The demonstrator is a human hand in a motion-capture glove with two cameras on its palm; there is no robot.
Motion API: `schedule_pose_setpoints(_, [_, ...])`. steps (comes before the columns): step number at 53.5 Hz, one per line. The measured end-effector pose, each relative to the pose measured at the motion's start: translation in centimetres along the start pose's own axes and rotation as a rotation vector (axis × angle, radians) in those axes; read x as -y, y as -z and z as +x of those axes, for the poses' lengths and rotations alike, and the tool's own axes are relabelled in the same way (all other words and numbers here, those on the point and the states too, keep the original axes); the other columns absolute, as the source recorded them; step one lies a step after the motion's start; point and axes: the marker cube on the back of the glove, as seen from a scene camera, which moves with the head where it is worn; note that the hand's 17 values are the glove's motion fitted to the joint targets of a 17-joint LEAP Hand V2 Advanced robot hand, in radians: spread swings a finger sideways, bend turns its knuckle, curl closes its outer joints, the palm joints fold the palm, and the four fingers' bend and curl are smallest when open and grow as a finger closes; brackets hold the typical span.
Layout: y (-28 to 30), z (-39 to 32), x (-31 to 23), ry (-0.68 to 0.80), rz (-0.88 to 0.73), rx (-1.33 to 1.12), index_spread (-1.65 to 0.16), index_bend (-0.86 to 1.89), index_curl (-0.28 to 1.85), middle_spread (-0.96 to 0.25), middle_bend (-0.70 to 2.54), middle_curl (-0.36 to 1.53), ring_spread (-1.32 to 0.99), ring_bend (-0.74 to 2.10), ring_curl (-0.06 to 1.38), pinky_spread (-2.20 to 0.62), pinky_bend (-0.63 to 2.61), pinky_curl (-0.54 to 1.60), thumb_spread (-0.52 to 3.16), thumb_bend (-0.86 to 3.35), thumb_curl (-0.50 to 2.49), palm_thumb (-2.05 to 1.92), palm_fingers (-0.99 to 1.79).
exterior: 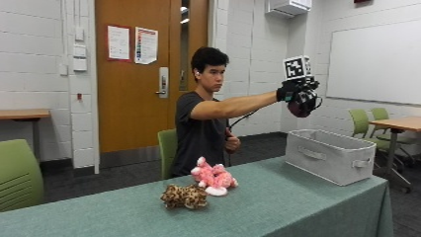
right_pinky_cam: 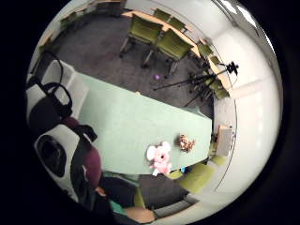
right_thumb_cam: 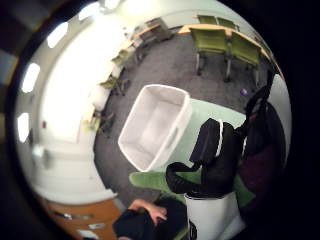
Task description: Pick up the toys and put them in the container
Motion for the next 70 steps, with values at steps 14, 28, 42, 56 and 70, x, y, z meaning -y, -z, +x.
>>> schedule_pose_setpoints(14, [-1.1,-16.8,4.1,0.141,-0.015,-0.041,-0.27,0.68,1.09,-0.43,0.72,0.66,-0.38,1.16,0.47,-0.43,0.77,0.35,1.16,0.04,0.67,0.43,1.17])
schedule_pose_setpoints(28, [-5.3,-15.1,5.6,0.239,-0.067,0.058,-0.27,0.67,1.11,-0.43,0.71,0.68,-0.38,1.15,0.47,-0.43,0.78,0.35,1.19,0.02,0.7,0.44,1.15])
schedule_pose_setpoints(42, [-6.9,-14.9,4.7,0.101,-0.158,0.049,-0.32,0.12,0.89,-0.26,0.36,0.58,-0.23,0.76,0.37,-0.14,1.14,0.47,1.05,-0.16,0.41,-0.21,-0.02])
schedule_pose_setpoints(56, [-7.3,-12.3,-0.8,0.159,-0.206,-0.053,-0.33,0.1,0.6,-0.14,0.32,0.52,-0.13,0.65,0.27,-0.02,1.16,0.41,0.94,-0.14,0.26,-0.2,-0.09])
schedule_pose_setpoints(70, [-6.3,-2.2,-5.9,0.04,-0.169,-0.126,-0.3,0.1,0.45,-0.09,0.25,0.48,-0.11,0.54,0.25,0.0,1.09,0.37,0.9,-0.14,0.18,-0.2,-0.14])
